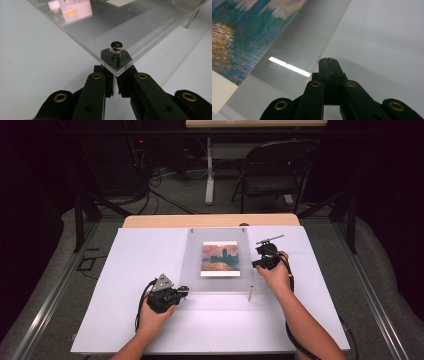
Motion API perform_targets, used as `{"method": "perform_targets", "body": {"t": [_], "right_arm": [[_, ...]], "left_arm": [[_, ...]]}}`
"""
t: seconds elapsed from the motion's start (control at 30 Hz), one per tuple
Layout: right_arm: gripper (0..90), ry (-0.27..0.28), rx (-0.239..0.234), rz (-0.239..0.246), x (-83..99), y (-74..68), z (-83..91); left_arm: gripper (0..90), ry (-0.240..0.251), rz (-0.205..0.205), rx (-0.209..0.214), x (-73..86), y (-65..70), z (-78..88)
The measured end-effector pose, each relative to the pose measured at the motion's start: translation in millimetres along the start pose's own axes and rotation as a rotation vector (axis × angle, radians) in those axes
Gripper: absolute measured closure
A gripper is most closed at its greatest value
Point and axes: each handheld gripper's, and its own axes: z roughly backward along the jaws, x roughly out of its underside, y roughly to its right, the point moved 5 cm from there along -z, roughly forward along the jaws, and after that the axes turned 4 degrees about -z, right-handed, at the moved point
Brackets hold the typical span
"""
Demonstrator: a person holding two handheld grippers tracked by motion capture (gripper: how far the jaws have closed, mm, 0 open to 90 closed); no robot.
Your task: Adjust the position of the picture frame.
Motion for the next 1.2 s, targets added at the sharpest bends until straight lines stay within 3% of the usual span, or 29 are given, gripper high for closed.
{"method": "perform_targets", "body": {"t": [0.33,0.73,0.97,1.2], "right_arm": [[90.0,0.003,-0.008,-0.041,-6.9,6.2,-2.0],[90.0,0.007,-0.003,-0.033,-13.9,8.3,-7.2],[90.0,0.022,-0.045,-0.072,-9.8,11.4,-6.3],[90.0,0.047,-0.027,-0.066,3.0,16.9,9.5]], "left_arm": [[85.1,0.004,0.010,-0.011,-5.7,-4.0,-7.4],[85.1,0.007,0.018,-0.024,-8.1,-8.3,-10.5],[83.9,-0.008,0.001,-0.034,-8.4,-7.5,-9.8],[78.3,-0.008,0.017,-0.028,-8.7,-9.4,-3.3]]}}
